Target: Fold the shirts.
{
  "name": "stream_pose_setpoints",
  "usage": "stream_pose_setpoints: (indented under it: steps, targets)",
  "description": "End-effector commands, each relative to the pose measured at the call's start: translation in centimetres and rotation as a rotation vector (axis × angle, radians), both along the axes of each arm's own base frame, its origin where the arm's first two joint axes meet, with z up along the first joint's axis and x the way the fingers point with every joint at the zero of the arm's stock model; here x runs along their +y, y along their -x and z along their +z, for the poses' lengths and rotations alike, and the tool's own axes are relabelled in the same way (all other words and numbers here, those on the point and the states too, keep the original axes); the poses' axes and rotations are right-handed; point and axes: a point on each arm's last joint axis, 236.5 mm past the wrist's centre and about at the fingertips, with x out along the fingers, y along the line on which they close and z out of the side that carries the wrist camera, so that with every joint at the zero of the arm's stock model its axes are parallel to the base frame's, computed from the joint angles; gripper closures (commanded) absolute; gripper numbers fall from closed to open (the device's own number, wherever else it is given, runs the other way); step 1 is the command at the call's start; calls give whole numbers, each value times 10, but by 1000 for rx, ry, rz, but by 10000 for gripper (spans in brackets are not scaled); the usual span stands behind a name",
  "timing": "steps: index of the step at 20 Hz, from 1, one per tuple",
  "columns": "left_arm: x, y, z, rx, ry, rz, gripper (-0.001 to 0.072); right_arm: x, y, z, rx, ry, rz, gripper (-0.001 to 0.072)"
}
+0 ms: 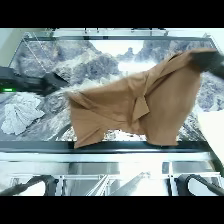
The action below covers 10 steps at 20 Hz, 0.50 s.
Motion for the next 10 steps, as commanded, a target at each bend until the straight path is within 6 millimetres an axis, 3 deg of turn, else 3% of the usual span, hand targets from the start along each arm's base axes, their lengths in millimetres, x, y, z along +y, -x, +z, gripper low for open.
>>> stream_pose_setpoints:
  steps: [1, 2, 3, 5, 7, 8, 10]
  targets:
    - [3, -30, -114, 206, 14, 28, 20, -14, -70, -148, 274, -11, -74, 684]
    - [7, -39, -114, 236, 64, 12, 21, -13, -76, -153, 290, -58, -22, 581]
    - [13, -48, -104, 243, 113, -11, 20, -16, -78, -147, 296, -117, 32, 426]
    - [32, -54, -77, 229, 132, -70, 20, -34, -68, -132, 327, -189, 71, 410]
    - [46, -49, -53, 217, 140, -97, 21, -56, -42, -132, 398, -171, 94, 411]
    - [54, -41, -52, 231, 117, -107, 21, -68, -21, -143, 478, -119, 107, 415]
    - [67, -16, -69, 308, 25, -108, 22, -101, 19, -174, 667, 14, 70, 415]
